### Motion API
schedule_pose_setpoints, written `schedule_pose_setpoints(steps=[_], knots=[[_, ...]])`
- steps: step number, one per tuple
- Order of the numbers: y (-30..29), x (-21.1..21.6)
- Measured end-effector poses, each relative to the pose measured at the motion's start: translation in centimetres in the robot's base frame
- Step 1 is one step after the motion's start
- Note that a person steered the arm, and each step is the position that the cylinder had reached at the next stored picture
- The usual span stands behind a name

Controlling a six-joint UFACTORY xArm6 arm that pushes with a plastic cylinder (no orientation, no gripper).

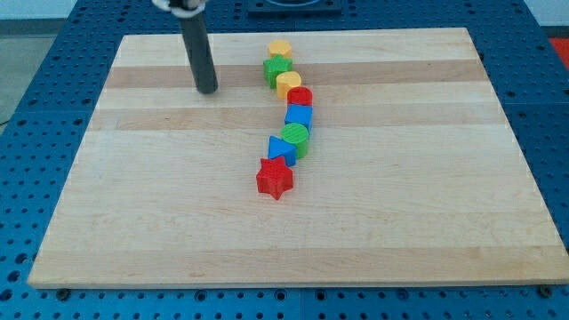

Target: Slide red star right a bit

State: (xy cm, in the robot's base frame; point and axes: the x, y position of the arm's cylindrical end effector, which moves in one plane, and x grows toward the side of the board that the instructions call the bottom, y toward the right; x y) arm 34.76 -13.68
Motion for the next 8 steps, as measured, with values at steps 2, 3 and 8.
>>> schedule_pose_setpoints(steps=[2,3,8], knots=[[0.0,13.1],[1.3,16.8],[2.6,17.1]])
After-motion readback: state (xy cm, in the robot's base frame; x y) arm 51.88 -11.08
